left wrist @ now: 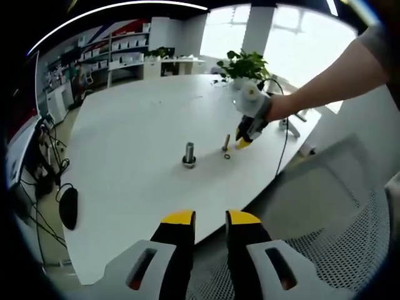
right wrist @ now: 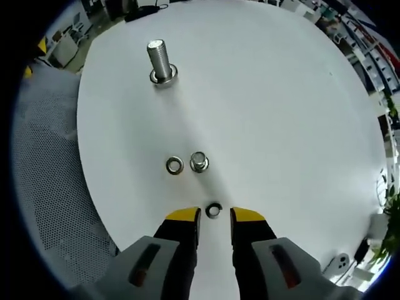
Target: Place the washer onto the threaded stud by aligning its center hole with the stud, sliding it down to the base, and recovering from edge contact or off-axis alignment until the washer reaches the visible bottom stop.
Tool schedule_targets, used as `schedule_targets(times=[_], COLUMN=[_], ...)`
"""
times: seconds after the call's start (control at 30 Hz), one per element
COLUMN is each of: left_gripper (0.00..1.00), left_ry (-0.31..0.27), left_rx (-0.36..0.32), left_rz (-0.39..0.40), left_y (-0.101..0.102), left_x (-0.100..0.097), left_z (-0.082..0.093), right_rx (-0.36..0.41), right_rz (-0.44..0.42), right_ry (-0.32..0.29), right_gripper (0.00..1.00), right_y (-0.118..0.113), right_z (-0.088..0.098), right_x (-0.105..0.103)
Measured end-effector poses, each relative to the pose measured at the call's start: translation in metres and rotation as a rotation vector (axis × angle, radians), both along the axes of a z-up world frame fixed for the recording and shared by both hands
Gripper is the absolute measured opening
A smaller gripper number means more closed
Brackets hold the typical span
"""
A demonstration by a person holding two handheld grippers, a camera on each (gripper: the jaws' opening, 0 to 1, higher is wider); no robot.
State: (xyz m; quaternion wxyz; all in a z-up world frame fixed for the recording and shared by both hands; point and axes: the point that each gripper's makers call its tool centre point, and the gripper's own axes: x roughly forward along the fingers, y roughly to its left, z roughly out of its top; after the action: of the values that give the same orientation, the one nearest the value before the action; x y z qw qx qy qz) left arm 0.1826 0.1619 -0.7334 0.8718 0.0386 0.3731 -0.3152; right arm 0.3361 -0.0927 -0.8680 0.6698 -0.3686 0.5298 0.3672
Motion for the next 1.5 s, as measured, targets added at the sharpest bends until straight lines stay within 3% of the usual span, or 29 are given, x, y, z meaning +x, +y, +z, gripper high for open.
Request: schedule_targets(times=[0.5, 0.7, 1.03, 1.27, 1.5], left_gripper=[0.16, 0.16, 0.16, 0.16, 0.16], left_ry=[0.007, 0.010, 0.010, 0.009, 0.011], left_rx=[0.008, 0.010, 0.009, 0.009, 0.009], left_rz=[-0.008, -0.010, -0.009, -0.008, -0.009], left_y=[-0.0011, -0.0009, -0.0006, -0.0003, -0.0003], left_x=[-0.0008, -0.0014, -0.0014, -0.0013, -0.0013], left_z=[-0.0015, -0.0019, -0.0019, -0.0021, -0.0019], right_rx=[0.019, 0.055, 0.051, 0.057, 0.043], right_rz=[-0.032, -0.096, -0.043, -0.074, 0.000], right_ry=[0.027, 0.073, 0.063, 0.083, 0.090], right_gripper=[0.22, 0.20, 0.18, 0.17, 0.17], right_y=[-0.0016, -0.0008, 0.0016, 0.0016, 0.0012], right_z=[-0.0078, -0.0097, -0.0096, -0.0089, -0.0100], right_x=[-0.0026, -0.0033, -0.0065, -0.0047, -0.0045])
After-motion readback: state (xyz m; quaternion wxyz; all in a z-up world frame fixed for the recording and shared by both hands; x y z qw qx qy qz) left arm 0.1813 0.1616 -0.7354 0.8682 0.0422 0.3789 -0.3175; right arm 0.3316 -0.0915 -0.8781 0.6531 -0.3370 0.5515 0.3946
